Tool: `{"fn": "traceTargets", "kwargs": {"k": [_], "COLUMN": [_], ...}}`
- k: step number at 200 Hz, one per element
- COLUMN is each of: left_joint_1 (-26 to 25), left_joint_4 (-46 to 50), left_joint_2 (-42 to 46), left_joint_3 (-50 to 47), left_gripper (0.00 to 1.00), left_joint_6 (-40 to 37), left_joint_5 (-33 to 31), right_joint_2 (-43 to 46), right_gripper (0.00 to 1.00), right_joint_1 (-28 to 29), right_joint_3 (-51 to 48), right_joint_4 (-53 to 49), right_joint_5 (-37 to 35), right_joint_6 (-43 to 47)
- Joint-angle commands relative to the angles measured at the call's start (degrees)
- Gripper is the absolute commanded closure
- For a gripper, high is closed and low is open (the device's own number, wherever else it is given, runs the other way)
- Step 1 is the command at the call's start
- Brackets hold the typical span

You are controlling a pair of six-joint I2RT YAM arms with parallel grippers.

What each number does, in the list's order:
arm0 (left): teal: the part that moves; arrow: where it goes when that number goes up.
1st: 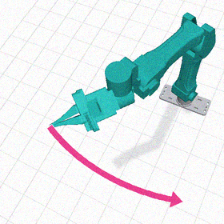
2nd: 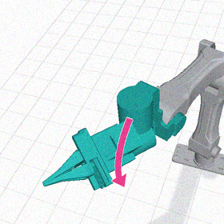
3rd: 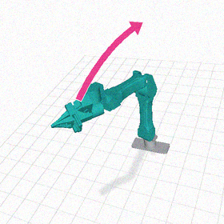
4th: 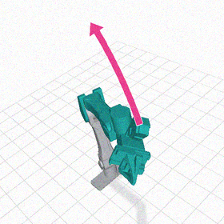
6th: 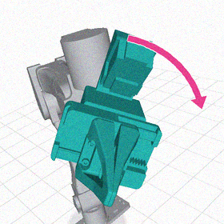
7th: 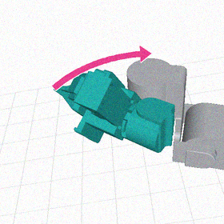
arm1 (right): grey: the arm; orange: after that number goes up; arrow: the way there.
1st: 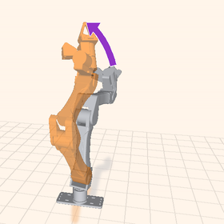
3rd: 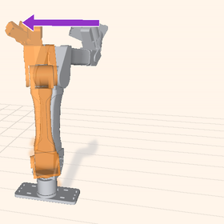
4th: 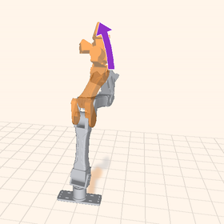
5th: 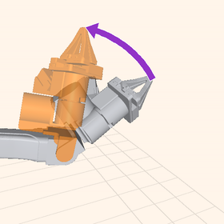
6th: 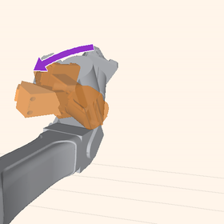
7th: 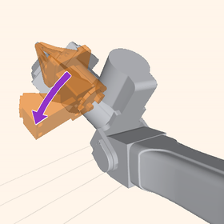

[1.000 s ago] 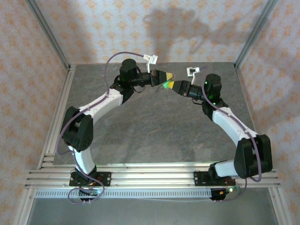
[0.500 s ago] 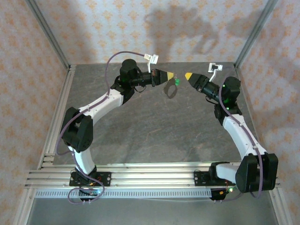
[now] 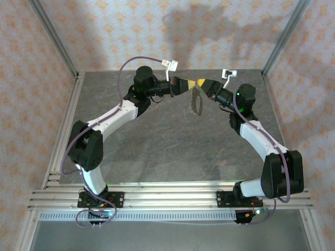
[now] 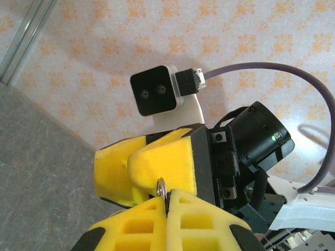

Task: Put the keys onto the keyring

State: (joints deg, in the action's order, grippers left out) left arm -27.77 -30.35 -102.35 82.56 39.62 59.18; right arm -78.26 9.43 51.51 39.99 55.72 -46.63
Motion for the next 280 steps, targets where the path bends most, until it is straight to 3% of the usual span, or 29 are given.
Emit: {"fn": "traceTargets", "kwargs": {"k": [1,113,231,280], "left_joint_1": [-0.26,-0.22,-0.24,-0.21], "left_joint_4": [-3.61,-3.44,-2.99,-2.87], "left_joint_2": [2.49,3.27,3.62,3.39], "left_joint_3": [2.48,2.1,2.51,2.94], "left_gripper": [1.0,1.0,1.0,1.0], "left_joint_6": [0.44,0.2,0.09,-0.06], "left_joint_5": [-0.2,0.28,0.5,0.41], "right_joint_2": [0.56,6.54,0.53,0.49], "right_gripper": [0.73,0.74,0.67,0.71], "right_joint_1": [1.18,0.5,1.86,2.35], "right_joint_3": [0.89,-5.18,0.35,-1.11], "right_joint_4": [5.79,7.15,13.58,13.89], "right_joint_5": [0.11,-8.08,-0.93,-0.2], "right_joint_6": [-0.36,-0.77,-5.22,-5.09]}}
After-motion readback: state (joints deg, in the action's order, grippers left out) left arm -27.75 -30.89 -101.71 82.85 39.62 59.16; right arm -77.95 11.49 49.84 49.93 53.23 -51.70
